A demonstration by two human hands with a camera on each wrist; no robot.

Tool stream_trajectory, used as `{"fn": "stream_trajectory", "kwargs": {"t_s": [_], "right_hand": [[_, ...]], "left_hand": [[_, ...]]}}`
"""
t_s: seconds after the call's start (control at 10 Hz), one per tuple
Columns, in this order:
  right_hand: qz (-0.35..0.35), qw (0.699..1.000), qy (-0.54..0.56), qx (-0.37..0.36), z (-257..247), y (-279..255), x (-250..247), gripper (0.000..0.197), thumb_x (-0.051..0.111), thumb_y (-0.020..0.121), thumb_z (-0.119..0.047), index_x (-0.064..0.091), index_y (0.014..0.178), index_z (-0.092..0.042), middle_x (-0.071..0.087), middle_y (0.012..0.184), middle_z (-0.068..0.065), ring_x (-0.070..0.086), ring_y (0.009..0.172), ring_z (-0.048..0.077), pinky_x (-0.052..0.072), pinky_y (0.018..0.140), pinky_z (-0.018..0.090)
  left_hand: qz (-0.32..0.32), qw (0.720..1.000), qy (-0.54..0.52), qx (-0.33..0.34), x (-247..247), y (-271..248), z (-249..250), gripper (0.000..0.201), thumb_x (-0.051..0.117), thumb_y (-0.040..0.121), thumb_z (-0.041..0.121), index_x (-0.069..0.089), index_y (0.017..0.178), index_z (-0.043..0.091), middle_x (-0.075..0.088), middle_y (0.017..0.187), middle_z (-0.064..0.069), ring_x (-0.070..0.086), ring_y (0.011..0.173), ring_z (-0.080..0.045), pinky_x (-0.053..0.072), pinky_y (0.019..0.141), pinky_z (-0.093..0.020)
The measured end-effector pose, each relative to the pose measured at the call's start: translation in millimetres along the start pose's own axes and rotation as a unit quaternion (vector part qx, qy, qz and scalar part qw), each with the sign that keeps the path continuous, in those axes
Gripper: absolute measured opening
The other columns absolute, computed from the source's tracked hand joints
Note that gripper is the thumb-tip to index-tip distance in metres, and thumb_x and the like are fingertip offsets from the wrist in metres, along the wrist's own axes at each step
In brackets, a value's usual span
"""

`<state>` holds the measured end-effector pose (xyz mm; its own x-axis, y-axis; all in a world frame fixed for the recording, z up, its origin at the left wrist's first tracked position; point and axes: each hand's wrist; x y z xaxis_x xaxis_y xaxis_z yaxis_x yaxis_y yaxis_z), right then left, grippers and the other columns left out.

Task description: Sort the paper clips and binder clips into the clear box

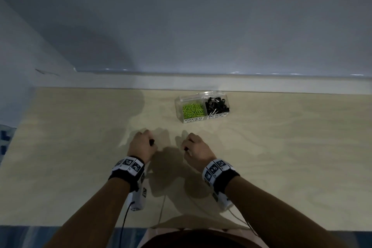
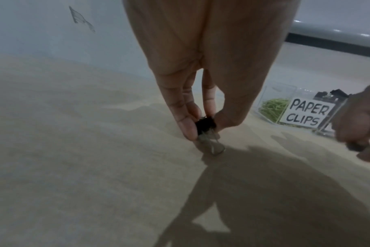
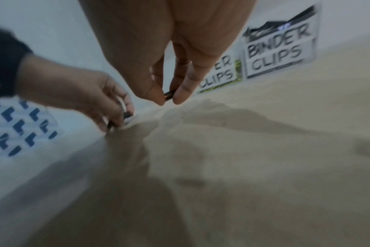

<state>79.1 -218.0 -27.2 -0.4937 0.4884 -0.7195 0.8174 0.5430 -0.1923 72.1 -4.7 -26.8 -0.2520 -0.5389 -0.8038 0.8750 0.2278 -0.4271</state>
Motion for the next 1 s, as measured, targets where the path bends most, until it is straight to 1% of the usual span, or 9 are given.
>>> {"fn": "stream_trajectory", "kwargs": {"t_s": [0.1, 0.2, 0.3, 0.5, 0.6, 0.7, 0.8, 0.9, 1.0], "right_hand": [[0.126, 0.991, 0.044, 0.016, 15.8, -2.0, -28.4, 0.011, 0.059, 0.075, -0.006, 0.063, 0.085, -0.007, 0.053, 0.094, 0.01, 0.054, 0.081, 0.026, 0.052, 0.071, 0.043], [0.253, 0.966, 0.052, 0.028, 31.9, 10.1, -67.5, 0.009, 0.063, 0.076, -0.001, 0.064, 0.084, -0.006, 0.055, 0.093, 0.01, 0.057, 0.075, 0.022, 0.055, 0.066, 0.038], [0.291, 0.954, 0.042, 0.057, 50.8, 29.1, -98.4, 0.012, 0.065, 0.077, -0.001, 0.065, 0.088, -0.005, 0.057, 0.095, 0.011, 0.059, 0.077, 0.025, 0.056, 0.07, 0.039], [0.237, 0.966, -0.035, 0.098, 82.3, 29.0, -105.7, 0.022, 0.064, 0.075, 0.003, 0.068, 0.096, -0.004, 0.059, 0.101, 0.014, 0.055, 0.089, 0.035, 0.052, 0.078, 0.044], [0.235, 0.967, -0.019, 0.097, 91.8, 22.2, -102.8, 0.022, 0.062, 0.076, 0.004, 0.068, 0.097, -0.001, 0.057, 0.105, 0.014, 0.059, 0.081, 0.033, 0.054, 0.073, 0.043], [0.233, 0.968, -0.002, 0.091, 91.2, 18.8, -100.0, 0.023, 0.059, 0.078, 0.004, 0.068, 0.099, -0.002, 0.056, 0.108, 0.013, 0.061, 0.078, 0.031, 0.056, 0.072, 0.04], [0.23, 0.97, 0.008, 0.082, 94.4, 13.2, -97.8, 0.024, 0.059, 0.078, 0.006, 0.068, 0.099, -0.002, 0.056, 0.107, 0.013, 0.062, 0.078, 0.031, 0.057, 0.072, 0.04], [0.208, 0.974, 0.013, 0.083, 93.8, 6.2, -95.8, 0.027, 0.059, 0.078, 0.004, 0.066, 0.104, -0.003, 0.057, 0.108, 0.011, 0.063, 0.08, 0.029, 0.056, 0.074, 0.04], [0.19, 0.977, 0.023, 0.089, 95.1, -10.0, -94.2, 0.034, 0.06, 0.08, 0.0, 0.064, 0.113, -0.01, 0.056, 0.111, 0.007, 0.062, 0.084, 0.023, 0.056, 0.077, 0.036]], "left_hand": [[-0.008, 1.0, -0.027, 0.012, -5.1, -2.9, 7.9, 0.015, 0.069, 0.069, 0.008, 0.059, 0.078, 0.013, 0.062, 0.085, -0.013, 0.059, 0.076, -0.028, 0.046, 0.065, -0.029], [-0.008, 0.997, -0.067, 0.044, -13.1, -6.5, 32.8, 0.019, 0.07, 0.067, 0.005, 0.056, 0.072, 0.017, 0.061, 0.075, -0.005, 0.055, 0.068, -0.021, 0.041, 0.062, -0.025], [0.013, 0.987, -0.124, 0.103, -21.5, -1.2, 76.0, 0.024, 0.071, 0.065, 0.005, 0.054, 0.069, 0.022, 0.056, 0.067, 0.002, 0.051, 0.061, -0.015, 0.041, 0.062, -0.023], [0.03, 0.96, -0.104, 0.257, -13.8, 28.4, 186.0, 0.018, 0.064, 0.075, 0.007, 0.06, 0.091, 0.012, 0.058, 0.087, -0.005, 0.053, 0.075, -0.018, 0.046, 0.069, -0.028], [0.011, 0.959, -0.022, 0.282, 6.3, 42.5, 219.6, 0.021, 0.058, 0.08, 0.007, 0.057, 0.101, 0.01, 0.053, 0.101, -0.008, 0.055, 0.085, -0.024, 0.048, 0.077, -0.035], [-0.014, 0.957, 0.076, 0.278, 17.8, 52.9, 230.5, 0.026, 0.051, 0.084, 0.002, 0.054, 0.11, 0.005, 0.05, 0.113, -0.014, 0.055, 0.096, -0.032, 0.048, 0.085, -0.043], [-0.015, 0.946, 0.136, 0.294, 22.2, 57.1, 226.8, 0.027, 0.048, 0.088, 0.003, 0.056, 0.114, 0.004, 0.051, 0.116, -0.015, 0.052, 0.104, -0.032, 0.045, 0.091, -0.042], [-0.031, 0.939, 0.148, 0.31, 16.8, 54.9, 221.4, 0.025, 0.048, 0.089, 0.006, 0.059, 0.112, 0.006, 0.054, 0.113, -0.013, 0.05, 0.105, -0.031, 0.045, 0.09, -0.041], [-0.017, 0.943, 0.098, 0.318, 9.6, 54.8, 209.1, 0.024, 0.052, 0.09, 0.011, 0.06, 0.112, 0.009, 0.054, 0.112, -0.009, 0.049, 0.106, -0.027, 0.044, 0.091, -0.038]]}}
Point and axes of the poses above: each hand's wrist, its own y-axis towards the middle knuckle, its own x-axis out of the palm, z = x × y
